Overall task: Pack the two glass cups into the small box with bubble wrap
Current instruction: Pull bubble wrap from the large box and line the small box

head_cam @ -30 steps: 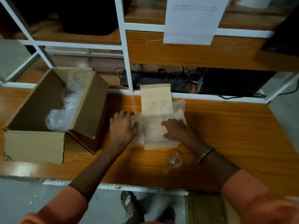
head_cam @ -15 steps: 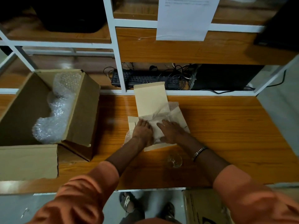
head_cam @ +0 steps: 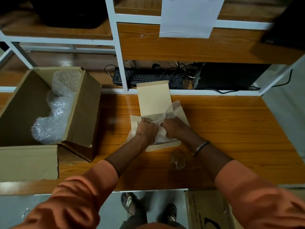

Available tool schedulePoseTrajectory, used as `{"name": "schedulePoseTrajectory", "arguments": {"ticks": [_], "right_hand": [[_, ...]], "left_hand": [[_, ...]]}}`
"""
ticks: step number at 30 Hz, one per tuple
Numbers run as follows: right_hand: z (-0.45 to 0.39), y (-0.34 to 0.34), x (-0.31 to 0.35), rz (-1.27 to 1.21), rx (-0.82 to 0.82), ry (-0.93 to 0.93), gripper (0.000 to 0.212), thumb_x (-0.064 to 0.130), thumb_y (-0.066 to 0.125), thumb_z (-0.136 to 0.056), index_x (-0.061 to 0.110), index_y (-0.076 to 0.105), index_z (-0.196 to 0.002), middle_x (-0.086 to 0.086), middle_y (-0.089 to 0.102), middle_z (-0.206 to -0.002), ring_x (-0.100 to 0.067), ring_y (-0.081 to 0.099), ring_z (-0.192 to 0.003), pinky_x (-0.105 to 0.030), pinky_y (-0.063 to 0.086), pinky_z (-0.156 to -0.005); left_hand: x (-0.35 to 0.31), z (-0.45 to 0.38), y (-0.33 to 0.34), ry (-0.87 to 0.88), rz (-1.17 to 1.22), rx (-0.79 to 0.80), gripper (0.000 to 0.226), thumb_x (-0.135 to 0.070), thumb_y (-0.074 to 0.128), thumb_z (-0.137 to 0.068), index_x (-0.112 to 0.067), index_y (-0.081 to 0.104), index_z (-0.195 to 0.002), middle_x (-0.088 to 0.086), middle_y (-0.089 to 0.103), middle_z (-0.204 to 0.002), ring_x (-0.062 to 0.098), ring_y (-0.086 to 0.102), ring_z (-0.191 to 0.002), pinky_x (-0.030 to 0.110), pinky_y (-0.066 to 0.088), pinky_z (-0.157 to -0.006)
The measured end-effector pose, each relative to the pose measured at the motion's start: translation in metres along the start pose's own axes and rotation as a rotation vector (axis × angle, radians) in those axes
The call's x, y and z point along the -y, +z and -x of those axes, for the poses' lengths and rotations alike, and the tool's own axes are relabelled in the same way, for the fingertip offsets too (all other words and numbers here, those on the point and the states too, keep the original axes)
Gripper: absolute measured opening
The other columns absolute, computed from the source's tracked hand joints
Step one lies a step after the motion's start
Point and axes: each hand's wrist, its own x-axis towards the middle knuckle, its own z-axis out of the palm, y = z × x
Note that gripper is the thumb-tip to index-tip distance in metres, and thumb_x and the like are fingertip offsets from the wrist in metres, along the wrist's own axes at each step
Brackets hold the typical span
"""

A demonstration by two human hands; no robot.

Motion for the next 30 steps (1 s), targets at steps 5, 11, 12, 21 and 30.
{"name": "schedulePoseTrajectory", "arguments": {"ticks": [5,11,12,21,30], "right_hand": [[-0.003,0.025,-0.001,0.064,0.106,-0.047,0.057,0.057,0.059,-0.095,0.025,0.053,-0.142,-0.009,0.058,-0.145,-0.030,0.052,-0.135,-0.049,0.032,-0.112],[0.002,0.004,-0.004,-0.067,0.009,0.015,0.041,0.033,0.070,-0.092,0.024,0.064,-0.131,-0.006,0.067,-0.134,-0.029,0.062,-0.123,-0.045,0.046,-0.103],[0.004,-0.001,-0.009,-0.078,-0.081,0.032,0.037,0.028,0.071,-0.090,0.024,0.067,-0.126,-0.006,0.069,-0.128,-0.030,0.063,-0.120,-0.044,0.049,-0.099],[-0.001,-0.013,-0.054,-0.111,-0.273,0.275,0.099,0.038,0.085,-0.076,0.025,0.030,-0.159,-0.013,0.040,-0.154,-0.037,0.034,-0.140,-0.053,0.037,-0.104],[0.022,-0.016,-0.003,-0.216,-0.431,0.160,0.011,0.019,0.067,-0.092,0.019,0.067,-0.103,-0.004,0.071,-0.103,-0.028,0.067,-0.098,-0.035,0.047,-0.071]], "left_hand": [[-0.005,-0.007,0.026,-0.029,-0.057,0.002,0.073,-0.051,0.049,-0.102,-0.009,0.034,-0.160,0.014,0.038,-0.165,0.034,0.023,-0.157,0.052,0.014,-0.127],[0.009,0.010,-0.003,-0.078,0.092,-0.116,0.049,-0.038,0.057,-0.097,-0.015,0.061,-0.140,0.012,0.062,-0.142,0.032,0.050,-0.138,0.054,0.028,-0.121],[0.016,0.019,-0.007,-0.129,0.183,-0.167,0.048,-0.036,0.058,-0.096,-0.019,0.060,-0.141,0.010,0.062,-0.143,0.032,0.050,-0.139,0.055,0.028,-0.121],[0.043,0.077,0.009,-0.505,0.586,0.003,0.073,-0.070,0.053,-0.096,-0.018,0.045,-0.146,0.008,0.062,-0.131,0.027,0.066,-0.109,0.035,0.049,-0.072],[0.037,0.083,-0.008,-0.560,0.755,-0.222,0.057,-0.052,0.074,-0.088,-0.020,0.058,-0.132,0.001,0.071,-0.113,0.022,0.071,-0.095,0.033,0.057,-0.067]]}}
